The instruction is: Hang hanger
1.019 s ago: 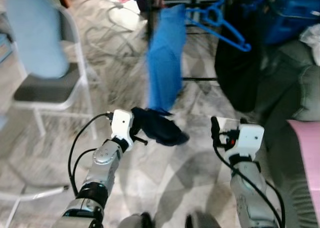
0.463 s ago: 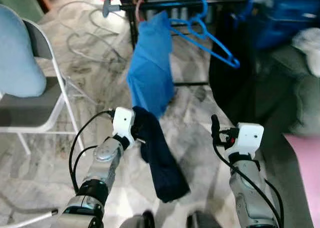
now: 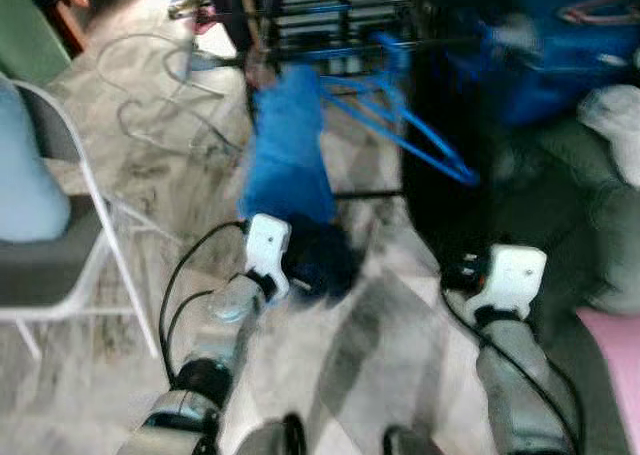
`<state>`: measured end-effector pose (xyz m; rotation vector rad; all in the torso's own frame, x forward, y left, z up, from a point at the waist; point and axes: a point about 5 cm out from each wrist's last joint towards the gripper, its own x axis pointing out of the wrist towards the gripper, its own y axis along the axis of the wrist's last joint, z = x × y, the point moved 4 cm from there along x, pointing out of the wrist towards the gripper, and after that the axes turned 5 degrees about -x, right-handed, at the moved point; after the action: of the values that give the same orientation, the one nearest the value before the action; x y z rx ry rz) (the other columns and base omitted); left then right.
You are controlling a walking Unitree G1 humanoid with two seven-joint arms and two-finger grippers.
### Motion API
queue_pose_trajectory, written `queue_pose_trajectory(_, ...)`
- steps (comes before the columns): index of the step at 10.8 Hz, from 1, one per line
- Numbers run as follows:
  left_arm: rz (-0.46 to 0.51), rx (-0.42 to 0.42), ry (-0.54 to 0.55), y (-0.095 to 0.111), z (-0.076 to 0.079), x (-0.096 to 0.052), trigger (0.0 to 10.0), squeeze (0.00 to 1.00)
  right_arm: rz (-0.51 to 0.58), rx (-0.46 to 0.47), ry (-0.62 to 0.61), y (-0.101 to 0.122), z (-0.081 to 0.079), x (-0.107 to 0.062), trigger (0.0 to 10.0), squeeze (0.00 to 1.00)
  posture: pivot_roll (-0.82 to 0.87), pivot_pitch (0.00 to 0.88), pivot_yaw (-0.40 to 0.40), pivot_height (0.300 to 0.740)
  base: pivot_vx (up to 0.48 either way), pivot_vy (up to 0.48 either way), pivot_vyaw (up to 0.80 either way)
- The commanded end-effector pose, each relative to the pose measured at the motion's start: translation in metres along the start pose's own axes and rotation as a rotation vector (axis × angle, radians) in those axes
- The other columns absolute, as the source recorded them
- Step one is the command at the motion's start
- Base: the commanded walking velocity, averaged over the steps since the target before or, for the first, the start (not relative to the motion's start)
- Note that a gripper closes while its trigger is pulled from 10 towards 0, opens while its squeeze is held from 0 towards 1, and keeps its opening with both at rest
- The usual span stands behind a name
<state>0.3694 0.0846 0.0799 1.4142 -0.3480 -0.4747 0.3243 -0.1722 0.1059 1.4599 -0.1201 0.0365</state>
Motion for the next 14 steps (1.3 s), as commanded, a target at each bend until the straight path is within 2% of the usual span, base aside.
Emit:
queue_pose_trajectory(1, 0.009, -0.008, -0.001, 0.002, 0.001, 0.000, 10.0, 0.00, 0.002, -0.016, 0.004, 0.000, 0.002, -0.004, 10.0, 0.00, -0.08, 0.212, 0.092, 0.740, 0.398, 0.266, 0.00)
queue_pose_trajectory(3, -0.003, -0.006, -0.009, -0.002, 0.001, -0.002, 10.0, 0.00, 0.009, -0.036, 0.016, 0.002, -0.001, -0.004, 10.0, 0.00, -0.08, 0.215, 0.093, 0.740, 0.398, 0.270, 0.00)
queue_pose_trajectory(5, 0.012, -0.010, -0.009, 0.000, 0.001, -0.003, 10.0, 0.00, 0.022, -0.071, 0.016, 0.006, 0.000, -0.002, 10.0, 0.00, -0.07, 0.214, 0.091, 0.740, 0.000, 0.000, 0.00)
queue_pose_trajectory(7, 0.007, -0.010, -0.020, -0.002, 0.003, -0.004, 10.0, 0.00, 0.076, -0.150, -0.073, 0.018, 0.019, 0.002, 10.0, 0.00, -0.06, 0.210, 0.092, 0.740, 0.000, 0.000, 0.00)
queue_pose_trajectory(8, 0.006, -0.008, -0.024, -0.002, 0.004, -0.005, 10.0, 0.00, 0.096, -0.170, -0.073, 0.025, 0.023, 0.005, 10.0, 0.00, -0.07, 0.215, 0.095, 0.740, 0.000, 0.000, 0.00)
queue_pose_trajectory(10, -0.008, -0.014, -0.030, -0.005, 0.006, -0.006, 10.0, 0.00, 0.116, -0.216, -0.044, 0.044, 0.034, 0.020, 10.0, 0.00, -0.07, 0.245, 0.099, 0.740, 0.000, 0.000, 0.00)
queue_pose_trajectory(12, -0.021, -0.019, -0.031, -0.009, 0.008, -0.007, 10.0, 0.00, 0.104, -0.233, -0.009, 0.050, 0.045, 0.038, 10.0, 0.00, -0.08, 0.251, 0.101, 0.740, 0.000, 0.000, 0.00)
queue_pose_trajectory(14, -0.025, -0.018, -0.036, -0.009, 0.010, -0.007, 10.0, 0.00, 0.039, -0.255, 0.095, 0.051, 0.045, 0.064, 10.0, 0.00, -0.07, 0.252, 0.102, 0.740, 0.000, 0.000, 0.00)
